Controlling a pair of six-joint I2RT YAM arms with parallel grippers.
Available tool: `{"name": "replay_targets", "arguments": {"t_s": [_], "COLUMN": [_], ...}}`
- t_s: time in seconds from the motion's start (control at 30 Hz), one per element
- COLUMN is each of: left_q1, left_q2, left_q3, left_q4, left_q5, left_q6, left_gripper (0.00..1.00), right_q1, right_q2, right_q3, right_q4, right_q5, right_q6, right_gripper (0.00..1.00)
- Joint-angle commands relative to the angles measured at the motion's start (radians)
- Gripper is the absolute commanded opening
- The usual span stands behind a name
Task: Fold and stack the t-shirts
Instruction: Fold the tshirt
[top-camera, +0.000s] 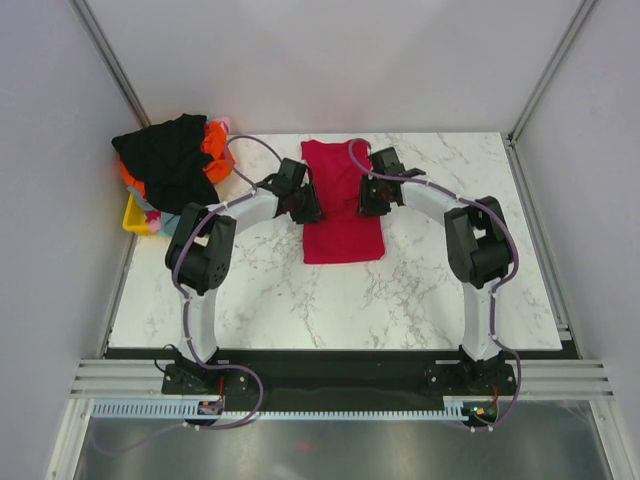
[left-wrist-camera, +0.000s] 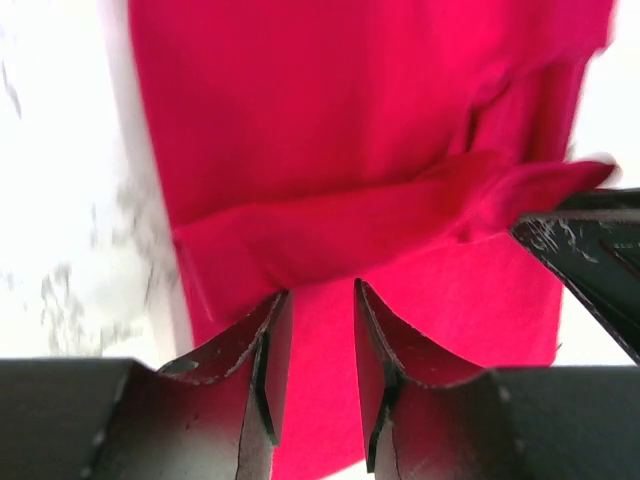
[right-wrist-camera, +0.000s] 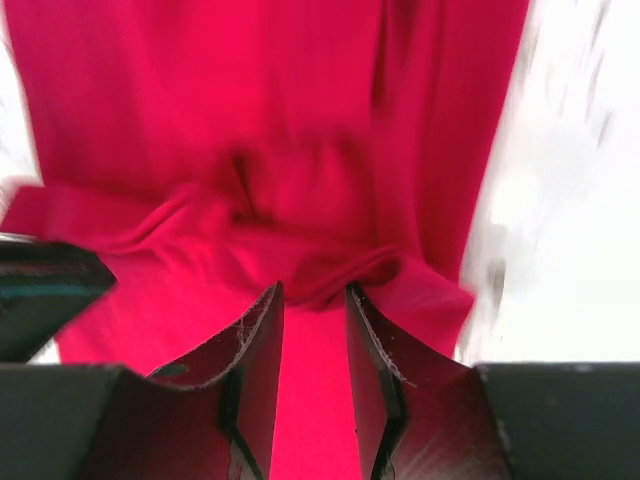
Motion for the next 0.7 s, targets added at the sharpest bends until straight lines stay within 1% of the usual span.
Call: {"name": "replay_targets", "arguments": {"t_s": [0.0,0.03,0.1,0.13,0.17,0.2,0.23,0.27,0.3,0.37,0.4,0.43,0.47,0.5,0.53,0.57,0.6,0.63,0.67], "left_q1": [0.027,0.033,0.059,0.068,0.083,0.091,0.1,0.105,0.106,0.108,0.108,0.108,0.109,0.109,0.108,0.108,0.108,0.108,0.108], "left_q2": [0.056,0.073,0.106,0.132,0.139,0.139,0.12,0.101,0.082,0.024,0.005,-0.021,-0.062,-0.091,-0.116,-0.142,-0.204,-0.234,-0.267], "left_q3": [0.151,0.235,0.332,0.428,0.471,0.507,0.545,0.553,0.55,0.515,0.493,0.432,0.395,0.354,0.256,0.199,0.142,0.026,-0.026], "left_q4": [-0.025,-0.071,-0.127,-0.184,-0.213,-0.233,-0.247,-0.26,-0.258,-0.261,-0.261,-0.261,-0.258,-0.252,-0.24,-0.219,-0.17,-0.136,-0.108], "left_q5": [0.016,0.011,0.01,0.011,0.011,0.013,0.008,0.005,0.003,-0.001,0.0,0.005,0.005,0.005,0.009,0.019,0.028,0.057,0.074], "left_q6": [0.065,0.072,0.092,0.095,0.1,0.105,0.106,0.112,0.117,0.122,0.122,0.117,0.105,0.096,0.088,0.074,0.065,0.056,0.042], "left_gripper": [0.38,0.39,0.39,0.4,0.41,0.42,0.47,0.49,0.5,0.51,0.51,0.51,0.51,0.51,0.51,0.51,0.51,0.51,0.51], "right_q1": [-0.028,-0.044,-0.061,-0.077,-0.083,-0.087,-0.094,-0.095,-0.095,-0.097,-0.097,-0.097,-0.098,-0.098,-0.1,-0.1,-0.1,-0.1,-0.1], "right_q2": [0.078,0.101,0.179,0.204,0.224,0.241,0.233,0.218,0.159,0.08,-0.001,-0.042,-0.12,-0.161,-0.197,-0.234,-0.3,-0.329,-0.359], "right_q3": [0.177,0.281,0.404,0.543,0.607,0.659,0.72,0.722,0.706,0.582,0.522,0.392,0.323,0.252,0.104,0.028,-0.044,-0.171,-0.231], "right_q4": [-0.033,-0.043,-0.082,-0.107,-0.154,-0.174,-0.19,-0.194,-0.188,-0.15,-0.138,-0.126,-0.106,-0.093,-0.077,-0.026,0.002,0.026,0.076], "right_q5": [0.032,0.029,0.029,0.029,0.03,0.03,0.035,0.042,0.056,0.084,0.082,0.082,0.079,0.075,0.064,0.017,-0.019,-0.045,-0.072], "right_q6": [-0.034,-0.037,-0.039,-0.044,-0.044,-0.047,-0.054,-0.06,-0.068,-0.074,-0.074,-0.076,-0.067,-0.058,-0.044,-0.033,-0.013,-0.001,0.011], "right_gripper": [0.39,0.4,0.41,0.42,0.43,0.51,0.56,0.62,0.74,0.8,0.82,0.82,0.82,0.82,0.82,0.82,0.82,0.82,0.82]}}
